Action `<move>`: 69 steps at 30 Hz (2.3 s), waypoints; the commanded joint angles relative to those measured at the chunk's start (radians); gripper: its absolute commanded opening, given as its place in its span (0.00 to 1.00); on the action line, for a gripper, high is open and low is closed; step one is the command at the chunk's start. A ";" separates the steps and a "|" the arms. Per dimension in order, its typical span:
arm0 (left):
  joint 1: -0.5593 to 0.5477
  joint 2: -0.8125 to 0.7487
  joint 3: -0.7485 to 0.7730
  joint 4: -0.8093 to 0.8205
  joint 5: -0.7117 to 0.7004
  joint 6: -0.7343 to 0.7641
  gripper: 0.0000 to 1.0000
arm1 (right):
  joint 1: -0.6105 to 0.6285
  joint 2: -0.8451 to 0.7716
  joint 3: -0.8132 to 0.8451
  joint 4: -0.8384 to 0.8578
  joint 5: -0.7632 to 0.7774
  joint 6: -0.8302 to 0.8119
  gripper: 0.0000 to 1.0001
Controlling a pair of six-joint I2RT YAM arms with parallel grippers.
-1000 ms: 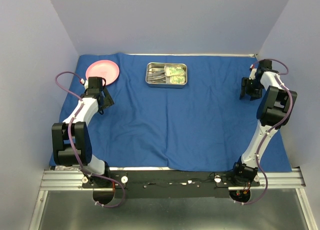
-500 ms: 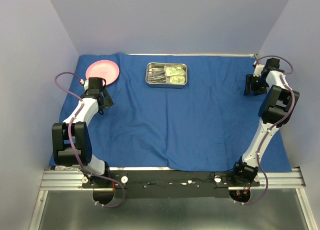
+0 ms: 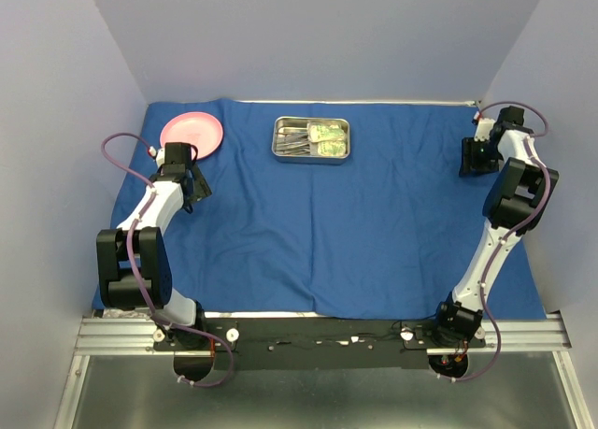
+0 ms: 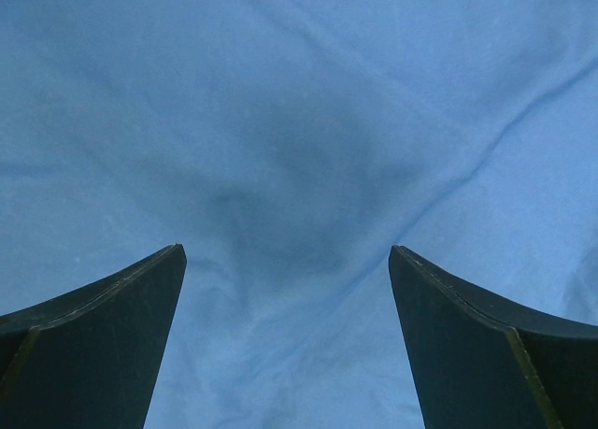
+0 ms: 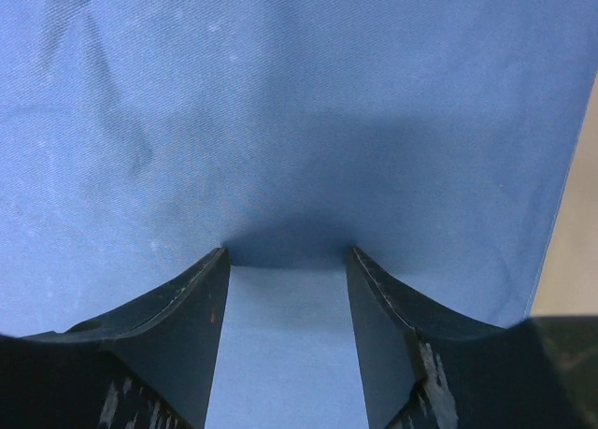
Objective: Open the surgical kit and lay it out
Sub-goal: Smooth out the surgical kit at the center of the board.
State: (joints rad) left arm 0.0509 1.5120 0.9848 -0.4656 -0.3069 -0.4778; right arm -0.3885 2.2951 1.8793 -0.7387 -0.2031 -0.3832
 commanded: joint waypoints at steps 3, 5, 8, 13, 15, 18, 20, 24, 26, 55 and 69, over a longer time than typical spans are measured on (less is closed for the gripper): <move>0.003 -0.006 0.052 -0.036 -0.046 0.018 0.99 | -0.007 0.055 0.020 -0.027 0.042 -0.043 0.60; 0.001 -0.006 0.057 -0.039 -0.049 0.021 0.99 | -0.007 0.050 0.001 -0.024 0.059 -0.055 0.58; 0.003 -0.003 0.058 -0.036 -0.047 0.021 0.99 | -0.009 0.044 -0.005 -0.024 0.053 -0.062 0.51; -0.002 0.010 0.066 -0.047 -0.047 0.019 0.99 | -0.007 0.073 0.049 -0.073 -0.013 -0.077 0.39; -0.005 0.011 0.075 -0.053 -0.049 0.021 0.99 | -0.006 0.086 0.069 -0.090 -0.013 -0.080 0.30; -0.008 0.005 0.081 -0.061 -0.058 0.030 0.99 | -0.006 0.078 0.061 -0.073 -0.022 -0.074 0.15; -0.008 0.007 0.087 -0.071 -0.070 0.036 0.99 | -0.006 0.078 0.058 -0.058 -0.021 -0.066 0.10; -0.008 0.013 0.101 -0.084 -0.075 0.039 0.99 | -0.006 0.090 0.105 -0.051 -0.007 -0.051 0.01; -0.008 0.022 0.107 -0.090 -0.072 0.033 0.99 | -0.006 0.099 0.135 -0.035 0.020 -0.031 0.01; 0.081 0.223 0.088 -0.197 -0.067 -0.087 0.99 | -0.007 0.093 0.110 0.075 0.249 0.066 0.05; 0.174 0.146 -0.161 -0.226 0.002 -0.203 0.99 | -0.016 0.070 0.064 0.125 0.349 0.083 0.07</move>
State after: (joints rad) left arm 0.1780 1.6337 0.9405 -0.5465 -0.3042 -0.6659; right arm -0.3653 2.3634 1.9812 -0.6838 -0.0364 -0.2829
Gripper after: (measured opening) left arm 0.991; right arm 0.059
